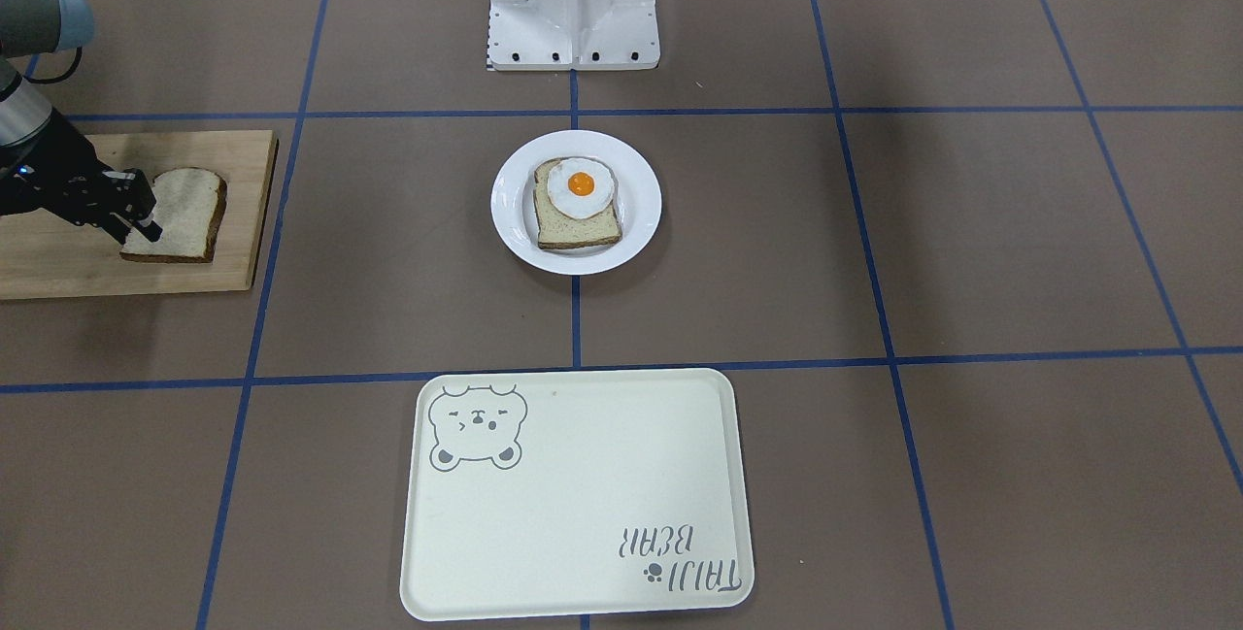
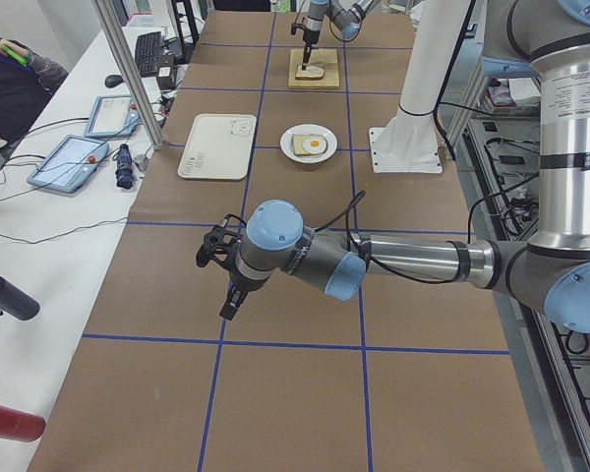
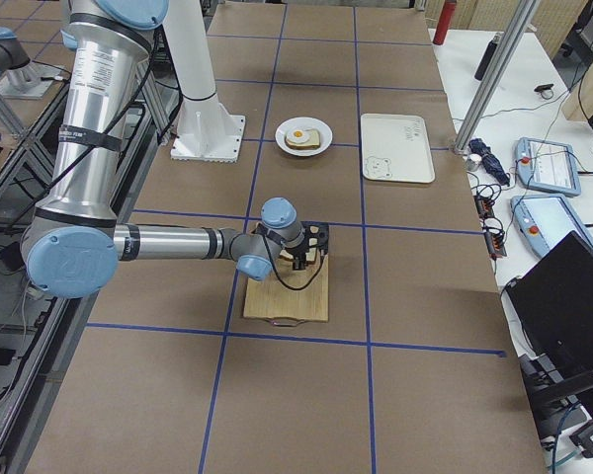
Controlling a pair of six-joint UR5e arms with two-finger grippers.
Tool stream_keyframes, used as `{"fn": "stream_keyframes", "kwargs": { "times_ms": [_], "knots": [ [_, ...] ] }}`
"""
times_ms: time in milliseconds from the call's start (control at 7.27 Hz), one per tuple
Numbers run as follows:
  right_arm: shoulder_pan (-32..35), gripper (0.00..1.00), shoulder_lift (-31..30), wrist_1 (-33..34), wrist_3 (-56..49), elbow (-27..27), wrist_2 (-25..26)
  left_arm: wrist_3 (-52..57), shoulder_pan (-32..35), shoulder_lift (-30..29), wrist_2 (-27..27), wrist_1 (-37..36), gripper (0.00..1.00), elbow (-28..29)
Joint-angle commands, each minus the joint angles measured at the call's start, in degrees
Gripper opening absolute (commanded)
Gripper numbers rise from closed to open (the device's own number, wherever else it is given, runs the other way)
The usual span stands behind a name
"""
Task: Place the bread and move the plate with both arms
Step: 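Close the right gripper on the bread slice and lift it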
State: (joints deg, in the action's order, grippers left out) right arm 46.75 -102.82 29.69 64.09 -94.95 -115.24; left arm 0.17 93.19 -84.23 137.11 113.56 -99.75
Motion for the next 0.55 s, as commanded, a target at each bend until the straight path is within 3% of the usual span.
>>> {"fn": "stream_keyframes", "kwargs": {
  "times_ms": [0,413],
  "knots": [
    [-0.25,0.0,-0.01,-0.07,-0.02,-0.23,0.01,0.0,-0.02,0.03,0.0,0.0,0.99,0.0],
    [-0.08,0.0,-0.19,-0.07,-0.72,-1.02,-0.95,-0.09,-0.02,-0.06,0.0,0.0,0.99,0.0]
  ]
}}
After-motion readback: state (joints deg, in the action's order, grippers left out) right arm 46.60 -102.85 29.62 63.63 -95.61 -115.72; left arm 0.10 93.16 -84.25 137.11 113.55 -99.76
